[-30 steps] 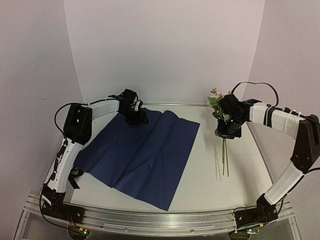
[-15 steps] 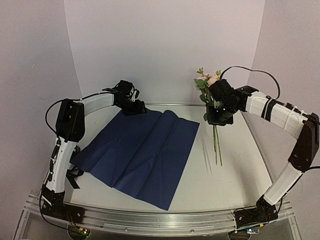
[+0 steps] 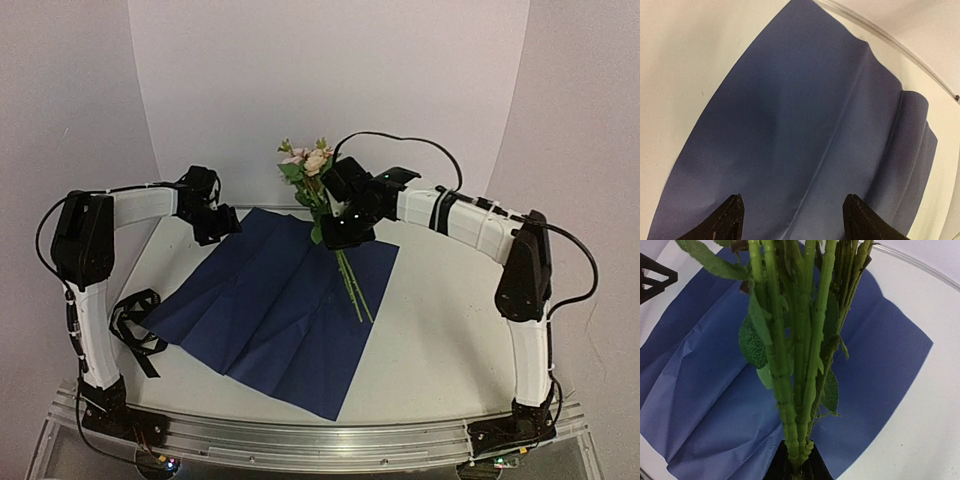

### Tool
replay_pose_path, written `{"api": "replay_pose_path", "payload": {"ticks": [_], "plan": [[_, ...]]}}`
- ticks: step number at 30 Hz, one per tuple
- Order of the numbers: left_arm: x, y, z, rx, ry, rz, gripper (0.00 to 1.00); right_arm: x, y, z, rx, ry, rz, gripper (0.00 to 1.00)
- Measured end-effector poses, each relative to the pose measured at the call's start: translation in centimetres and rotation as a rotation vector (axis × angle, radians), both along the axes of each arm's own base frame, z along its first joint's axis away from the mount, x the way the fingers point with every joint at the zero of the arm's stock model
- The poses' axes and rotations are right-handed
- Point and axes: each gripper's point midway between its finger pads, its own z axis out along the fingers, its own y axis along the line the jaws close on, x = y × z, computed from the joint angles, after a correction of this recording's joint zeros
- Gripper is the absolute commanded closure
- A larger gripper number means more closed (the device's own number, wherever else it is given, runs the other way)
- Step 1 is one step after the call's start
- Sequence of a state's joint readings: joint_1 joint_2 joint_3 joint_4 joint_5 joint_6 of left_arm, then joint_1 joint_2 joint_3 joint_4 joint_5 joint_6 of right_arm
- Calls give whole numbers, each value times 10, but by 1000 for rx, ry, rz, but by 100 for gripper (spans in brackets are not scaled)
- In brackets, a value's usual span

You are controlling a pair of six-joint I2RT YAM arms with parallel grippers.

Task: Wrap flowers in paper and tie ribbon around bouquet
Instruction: Place the fake flower on the flattened wrapping paper.

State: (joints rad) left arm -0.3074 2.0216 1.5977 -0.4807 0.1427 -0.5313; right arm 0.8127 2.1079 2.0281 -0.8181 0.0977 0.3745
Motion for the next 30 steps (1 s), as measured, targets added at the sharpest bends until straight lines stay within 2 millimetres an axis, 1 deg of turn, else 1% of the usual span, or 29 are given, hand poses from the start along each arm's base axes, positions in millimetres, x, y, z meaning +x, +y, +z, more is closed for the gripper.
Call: {"api": "replay_pose_path", "payload": {"ticks": [3,6,10,13,18,24,30], "plan": [[-13,6,-16,9,45,18,30,-2,28,-11,19,14,39,100],[-23,9,-22,14,67,22,30,-7,50,-21,41,33,61,100],[-30,11,-18,9,66,23,30,-13,77,-35,88,60,66,100],[-30,9,-12,-3,55,20,30,-18,93,-49,128,95,56,100],[-30,7,-10,-17,51,12,30,-26,106,-71,165,157,22,99],[-30,3,-9,-35,51,-1,30,-25,115,-89,194,190,11,96],[-31,1,-8,-46,52,-9,30,-30,118,-122,172,244,23,92]]}}
